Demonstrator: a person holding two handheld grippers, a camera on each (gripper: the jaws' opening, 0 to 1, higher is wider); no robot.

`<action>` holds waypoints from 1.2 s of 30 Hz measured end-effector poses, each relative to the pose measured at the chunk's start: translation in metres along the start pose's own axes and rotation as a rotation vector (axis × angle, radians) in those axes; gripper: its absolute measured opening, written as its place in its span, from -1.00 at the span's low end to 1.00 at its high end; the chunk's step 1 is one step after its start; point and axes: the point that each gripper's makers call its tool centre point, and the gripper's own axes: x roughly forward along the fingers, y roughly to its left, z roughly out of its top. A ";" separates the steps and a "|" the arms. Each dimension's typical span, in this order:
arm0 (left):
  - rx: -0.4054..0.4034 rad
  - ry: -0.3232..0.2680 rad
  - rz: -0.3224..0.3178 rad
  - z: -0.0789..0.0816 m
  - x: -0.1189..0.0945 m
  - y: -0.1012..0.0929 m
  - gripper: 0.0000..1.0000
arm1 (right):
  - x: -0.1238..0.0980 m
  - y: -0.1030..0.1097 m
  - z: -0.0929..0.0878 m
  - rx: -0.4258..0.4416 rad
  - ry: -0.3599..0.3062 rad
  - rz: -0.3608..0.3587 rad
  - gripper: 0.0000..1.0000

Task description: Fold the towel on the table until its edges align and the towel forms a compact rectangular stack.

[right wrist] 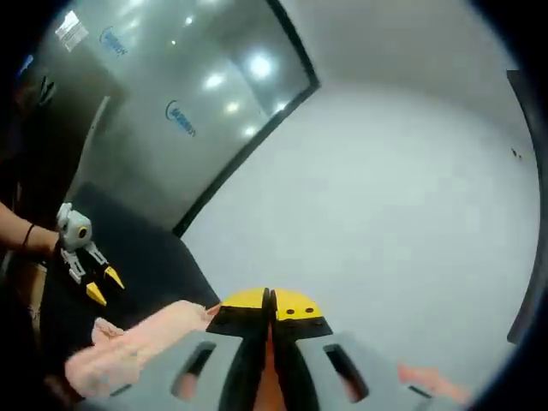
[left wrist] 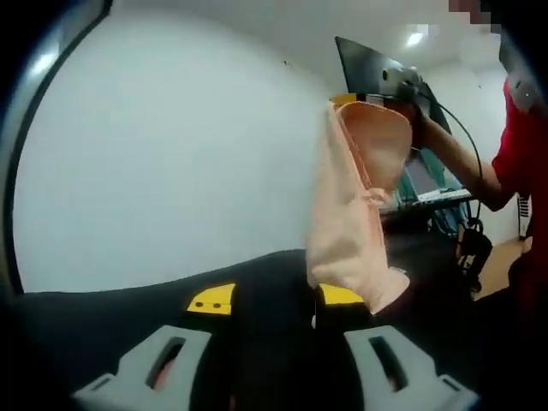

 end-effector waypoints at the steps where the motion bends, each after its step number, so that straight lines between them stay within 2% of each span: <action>1: 0.003 0.002 -0.012 0.001 0.002 -0.008 -0.29 | 0.000 -0.004 0.002 0.002 -0.002 -0.008 -1.00; 7: -0.003 0.010 -0.074 0.002 0.006 -0.025 -0.29 | -0.007 -0.030 0.008 -0.058 0.017 -0.060 -1.00; 11: 0.014 0.038 -0.110 -0.002 0.010 -0.036 -0.28 | -0.011 -0.053 0.011 -0.055 0.020 -0.093 -1.00; 12: -0.024 0.020 -0.129 0.001 0.010 -0.041 -0.27 | -0.012 -0.057 0.012 -0.056 0.023 -0.104 -1.00; 13: -0.103 -0.031 -0.140 0.009 0.012 -0.041 -0.27 | -0.013 -0.061 0.013 -0.058 0.022 -0.109 -1.00; 14: -0.177 -0.014 -0.130 0.007 0.014 -0.041 -0.28 | -0.013 -0.064 0.014 -0.063 0.019 -0.111 -1.00; 15: -0.175 0.021 -0.139 0.003 0.016 -0.040 -0.32 | -0.014 -0.068 0.016 -0.067 0.020 -0.117 -1.00; 16: -0.110 -0.007 -0.149 0.010 0.019 -0.045 -0.31 | -0.015 -0.074 0.018 -0.070 0.023 -0.129 -1.00; 17: -0.098 -0.034 -0.155 0.019 0.022 -0.049 -0.30 | -0.015 -0.079 0.019 -0.072 0.025 -0.139 -1.00; 19: -0.124 -0.032 -0.172 0.025 0.028 -0.057 -0.30 | -0.017 -0.087 0.024 -0.073 0.022 -0.153 -1.00; 22: -0.067 0.021 -0.214 0.022 0.041 -0.069 -0.29 | -0.019 -0.098 0.031 -0.084 0.013 -0.175 -1.00; 24: -0.072 0.033 -0.218 0.025 0.049 -0.076 -0.33 | -0.019 -0.105 0.038 -0.096 0.008 -0.181 -1.00; 25: -0.086 0.045 -0.211 0.024 0.052 -0.073 -0.36 | -0.018 -0.109 0.040 -0.099 0.009 -0.181 -1.00; 27: -0.131 0.019 -0.220 0.028 0.059 -0.069 -0.37 | -0.017 -0.115 0.047 -0.103 0.007 -0.184 -1.00; 29: -0.152 0.050 -0.208 0.020 0.071 -0.063 -0.38 | -0.017 -0.117 0.052 -0.106 0.002 -0.181 -1.00; 31: -0.165 0.091 -0.270 0.009 0.080 -0.078 -0.33 | -0.016 -0.118 0.055 -0.109 0.000 -0.181 -1.00; 33: -0.218 0.099 -0.297 0.009 0.087 -0.097 -0.29 | -0.017 -0.117 0.056 -0.116 0.004 -0.184 -1.00; 34: -0.211 0.092 -0.280 0.009 0.091 -0.098 -0.46 | -0.016 -0.120 0.056 -0.120 0.008 -0.185 -1.00; 35: -0.182 0.069 -0.244 0.012 0.093 -0.095 -0.86 | -0.016 -0.121 0.056 -0.125 0.011 -0.187 -1.00; 36: -0.196 0.070 -0.183 0.011 0.097 -0.087 -0.91 | -0.018 -0.121 0.056 -0.131 0.013 -0.192 -1.00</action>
